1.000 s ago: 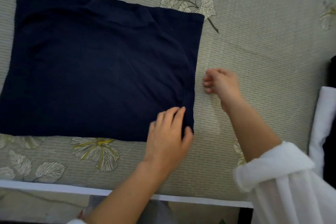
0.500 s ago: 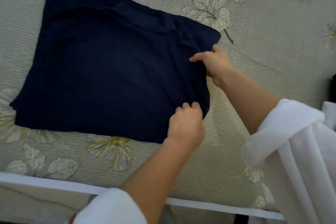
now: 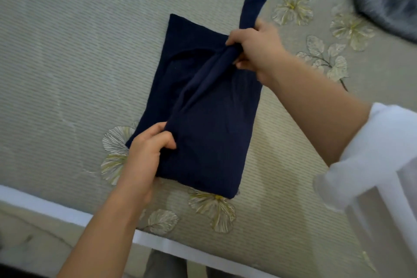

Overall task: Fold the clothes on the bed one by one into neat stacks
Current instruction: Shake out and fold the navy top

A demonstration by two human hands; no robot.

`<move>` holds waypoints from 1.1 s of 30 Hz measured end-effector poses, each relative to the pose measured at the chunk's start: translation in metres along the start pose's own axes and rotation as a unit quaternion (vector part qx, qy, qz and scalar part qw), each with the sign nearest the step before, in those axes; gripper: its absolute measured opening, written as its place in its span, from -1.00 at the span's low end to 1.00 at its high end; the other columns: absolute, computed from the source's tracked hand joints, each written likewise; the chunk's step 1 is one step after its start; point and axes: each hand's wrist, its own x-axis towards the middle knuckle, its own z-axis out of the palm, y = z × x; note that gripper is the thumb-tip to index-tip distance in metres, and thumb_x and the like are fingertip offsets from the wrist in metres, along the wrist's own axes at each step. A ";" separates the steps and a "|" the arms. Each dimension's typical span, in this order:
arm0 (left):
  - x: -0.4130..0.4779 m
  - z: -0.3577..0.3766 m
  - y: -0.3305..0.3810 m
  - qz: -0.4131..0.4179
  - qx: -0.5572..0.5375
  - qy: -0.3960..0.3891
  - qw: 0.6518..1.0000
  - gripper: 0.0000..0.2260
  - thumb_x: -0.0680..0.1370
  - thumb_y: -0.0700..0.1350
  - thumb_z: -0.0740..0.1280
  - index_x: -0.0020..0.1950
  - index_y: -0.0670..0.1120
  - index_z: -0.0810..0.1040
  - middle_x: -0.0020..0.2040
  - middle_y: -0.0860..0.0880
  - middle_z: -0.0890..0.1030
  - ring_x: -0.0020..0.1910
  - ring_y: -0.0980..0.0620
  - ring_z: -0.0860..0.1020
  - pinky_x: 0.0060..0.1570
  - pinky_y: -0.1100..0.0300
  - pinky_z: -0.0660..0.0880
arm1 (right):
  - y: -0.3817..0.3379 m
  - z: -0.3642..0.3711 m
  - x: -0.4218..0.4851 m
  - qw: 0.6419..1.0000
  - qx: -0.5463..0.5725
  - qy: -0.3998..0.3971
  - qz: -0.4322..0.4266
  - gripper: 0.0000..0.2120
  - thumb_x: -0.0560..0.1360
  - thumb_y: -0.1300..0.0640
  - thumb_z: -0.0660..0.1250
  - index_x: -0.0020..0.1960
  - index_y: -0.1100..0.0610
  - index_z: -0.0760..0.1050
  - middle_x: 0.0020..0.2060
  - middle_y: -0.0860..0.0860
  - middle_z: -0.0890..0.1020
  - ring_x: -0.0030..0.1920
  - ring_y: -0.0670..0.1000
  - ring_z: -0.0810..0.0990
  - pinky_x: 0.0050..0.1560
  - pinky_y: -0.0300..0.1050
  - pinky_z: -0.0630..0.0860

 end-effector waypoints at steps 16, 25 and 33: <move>0.014 -0.065 -0.025 0.021 0.265 0.112 0.958 -0.21 0.30 0.31 0.41 0.43 0.00 0.29 0.26 0.04 0.47 0.14 0.09 0.51 0.12 0.06 0.52 | 0.063 0.078 0.000 0.903 -0.391 -0.096 -0.148 -0.50 0.54 0.03 0.29 0.46 -0.02 0.31 0.38 -0.03 0.37 0.39 0.00 0.26 0.33 -0.12 0.16; 0.023 -0.071 -0.010 -0.050 0.226 0.040 0.972 -0.53 0.25 0.09 0.46 0.13 0.07 0.48 -0.17 0.23 0.62 -0.22 0.23 0.61 -0.30 0.34 0.48 | 0.097 0.005 -0.010 0.978 -0.111 0.145 0.098 -0.48 0.41 0.08 0.47 0.29 0.15 0.39 0.14 0.05 0.57 0.08 0.00 0.58 0.00 -0.16 0.55; 0.017 -0.107 0.035 0.003 0.151 0.094 0.984 -0.68 0.14 -0.11 0.25 -0.16 0.05 0.63 -0.27 0.06 0.63 -0.25 0.04 0.52 -0.28 0.15 0.39 | 0.118 -0.045 -0.057 0.970 -0.071 -0.036 0.230 -0.77 0.37 0.23 0.47 -0.03 0.32 0.59 -0.29 0.13 0.70 -0.40 0.04 0.65 -0.40 -0.15 0.59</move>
